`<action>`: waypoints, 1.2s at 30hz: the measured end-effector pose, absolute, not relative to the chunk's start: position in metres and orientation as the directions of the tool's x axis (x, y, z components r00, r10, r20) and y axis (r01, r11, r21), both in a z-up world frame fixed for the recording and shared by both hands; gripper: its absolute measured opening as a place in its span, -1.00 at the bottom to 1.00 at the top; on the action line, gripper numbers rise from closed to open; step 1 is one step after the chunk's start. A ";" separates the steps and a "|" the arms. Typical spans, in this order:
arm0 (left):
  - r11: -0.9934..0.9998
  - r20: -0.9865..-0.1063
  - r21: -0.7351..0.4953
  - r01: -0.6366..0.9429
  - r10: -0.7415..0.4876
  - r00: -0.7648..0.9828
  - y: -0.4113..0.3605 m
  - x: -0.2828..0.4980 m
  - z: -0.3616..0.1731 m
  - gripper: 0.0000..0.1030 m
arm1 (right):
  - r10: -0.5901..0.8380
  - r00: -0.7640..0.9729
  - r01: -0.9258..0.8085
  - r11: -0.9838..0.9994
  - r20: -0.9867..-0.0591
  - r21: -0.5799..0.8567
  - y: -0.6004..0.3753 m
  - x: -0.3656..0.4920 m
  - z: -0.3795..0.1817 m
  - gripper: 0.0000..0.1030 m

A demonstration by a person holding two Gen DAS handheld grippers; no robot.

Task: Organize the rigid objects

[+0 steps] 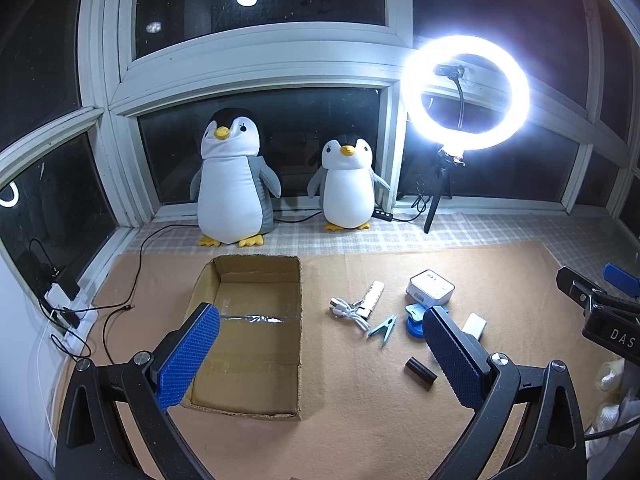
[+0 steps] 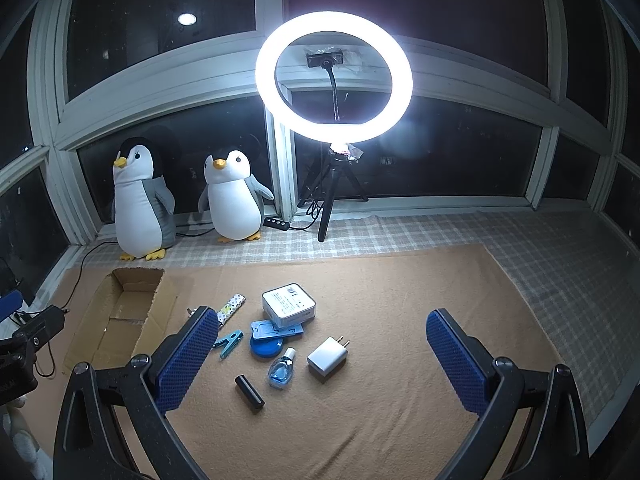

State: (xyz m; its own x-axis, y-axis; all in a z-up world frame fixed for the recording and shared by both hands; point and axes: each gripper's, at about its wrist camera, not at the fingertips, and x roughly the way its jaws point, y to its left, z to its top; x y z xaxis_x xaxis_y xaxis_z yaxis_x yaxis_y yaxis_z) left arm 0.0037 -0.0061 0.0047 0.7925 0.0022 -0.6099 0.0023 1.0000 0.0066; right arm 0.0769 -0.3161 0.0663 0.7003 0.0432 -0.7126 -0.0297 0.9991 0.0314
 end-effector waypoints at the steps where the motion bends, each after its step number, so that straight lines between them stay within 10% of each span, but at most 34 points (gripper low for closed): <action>1: 1.000 -0.609 0.008 0.003 0.003 0.793 -0.006 0.003 0.004 1.00 | 0.043 0.700 -0.030 0.999 -0.713 0.030 -0.316 0.077 0.066 0.99; 36: 1.000 -0.606 0.002 0.001 0.000 0.796 -0.005 0.003 0.002 1.00 | 0.048 0.691 -0.034 0.999 -0.721 0.034 -0.313 0.077 0.062 0.99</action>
